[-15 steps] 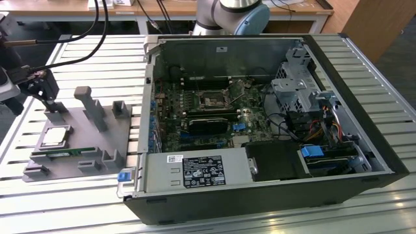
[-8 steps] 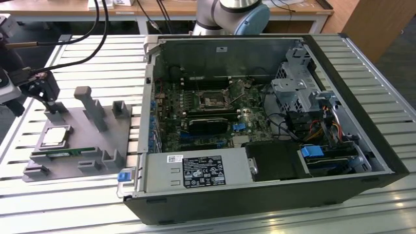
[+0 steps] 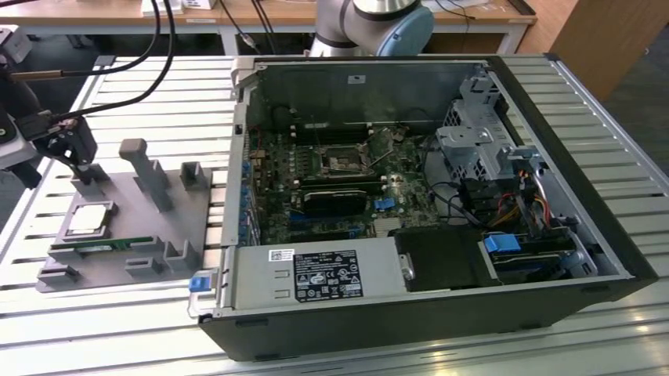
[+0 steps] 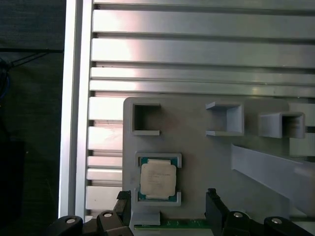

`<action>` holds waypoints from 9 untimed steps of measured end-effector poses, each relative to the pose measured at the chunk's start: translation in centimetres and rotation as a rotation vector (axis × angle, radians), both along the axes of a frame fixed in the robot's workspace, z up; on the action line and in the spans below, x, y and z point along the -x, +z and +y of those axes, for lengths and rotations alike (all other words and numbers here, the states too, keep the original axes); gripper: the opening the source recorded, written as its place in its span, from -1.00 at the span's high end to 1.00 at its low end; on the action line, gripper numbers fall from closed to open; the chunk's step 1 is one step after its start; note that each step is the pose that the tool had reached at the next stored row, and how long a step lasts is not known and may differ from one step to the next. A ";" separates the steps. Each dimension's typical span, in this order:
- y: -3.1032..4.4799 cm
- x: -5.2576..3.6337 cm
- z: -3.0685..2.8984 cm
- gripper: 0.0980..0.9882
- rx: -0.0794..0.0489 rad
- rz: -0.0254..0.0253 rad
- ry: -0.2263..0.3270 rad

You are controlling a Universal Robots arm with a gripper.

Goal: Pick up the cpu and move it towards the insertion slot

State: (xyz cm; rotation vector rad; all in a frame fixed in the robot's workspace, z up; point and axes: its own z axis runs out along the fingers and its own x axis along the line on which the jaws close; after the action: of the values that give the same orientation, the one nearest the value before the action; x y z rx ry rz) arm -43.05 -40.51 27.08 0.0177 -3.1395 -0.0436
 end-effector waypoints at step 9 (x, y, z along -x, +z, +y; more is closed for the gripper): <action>-0.57 0.00 -0.07 -0.37 0.001 0.0000 0.000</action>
State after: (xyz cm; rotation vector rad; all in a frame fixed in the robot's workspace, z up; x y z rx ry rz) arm -43.05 -40.58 26.51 0.0176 -3.1395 -0.0421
